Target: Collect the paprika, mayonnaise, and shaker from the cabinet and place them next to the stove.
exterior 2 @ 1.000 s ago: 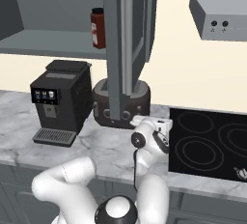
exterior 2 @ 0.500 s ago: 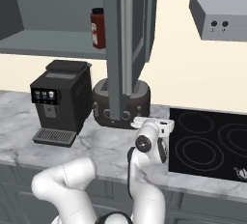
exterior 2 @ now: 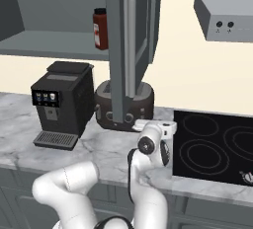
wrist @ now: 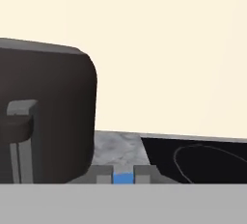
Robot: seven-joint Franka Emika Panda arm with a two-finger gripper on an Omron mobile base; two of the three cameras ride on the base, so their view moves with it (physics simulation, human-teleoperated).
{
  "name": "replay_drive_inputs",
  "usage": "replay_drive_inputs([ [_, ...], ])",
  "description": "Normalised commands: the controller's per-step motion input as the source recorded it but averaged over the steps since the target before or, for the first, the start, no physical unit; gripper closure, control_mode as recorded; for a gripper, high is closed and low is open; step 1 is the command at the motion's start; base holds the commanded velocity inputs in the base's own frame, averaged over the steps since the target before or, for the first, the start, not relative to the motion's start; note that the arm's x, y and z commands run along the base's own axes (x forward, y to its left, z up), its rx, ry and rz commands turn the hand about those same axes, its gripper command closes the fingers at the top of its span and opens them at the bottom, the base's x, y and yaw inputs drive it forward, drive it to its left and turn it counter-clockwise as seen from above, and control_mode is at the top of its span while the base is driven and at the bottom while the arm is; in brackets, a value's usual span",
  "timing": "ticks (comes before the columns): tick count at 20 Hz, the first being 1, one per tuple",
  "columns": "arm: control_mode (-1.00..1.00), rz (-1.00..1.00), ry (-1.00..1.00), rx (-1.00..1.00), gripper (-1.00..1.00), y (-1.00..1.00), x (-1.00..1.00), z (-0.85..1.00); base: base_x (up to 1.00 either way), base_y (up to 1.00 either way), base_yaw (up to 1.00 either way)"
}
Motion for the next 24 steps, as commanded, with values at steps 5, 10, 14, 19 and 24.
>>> replay_drive_inputs([
  [5,-1.00,0.00,-0.01,0.00,-1.00,0.21,-0.09,-0.01,0.00,0.00,0.00],
  [10,-1.00,0.00,-0.11,0.00,-1.00,0.01,-0.42,0.12,0.00,0.00,0.00],
  [14,-1.00,0.00,-0.17,0.00,-1.00,0.07,-0.57,0.30,0.00,0.00,0.00],
  [19,-1.00,0.00,-0.16,0.00,-1.00,0.30,-0.56,0.46,0.00,0.00,0.00],
  [24,-1.00,-0.07,-0.02,0.00,-1.00,0.61,-0.48,0.36,0.00,0.00,0.00],
])
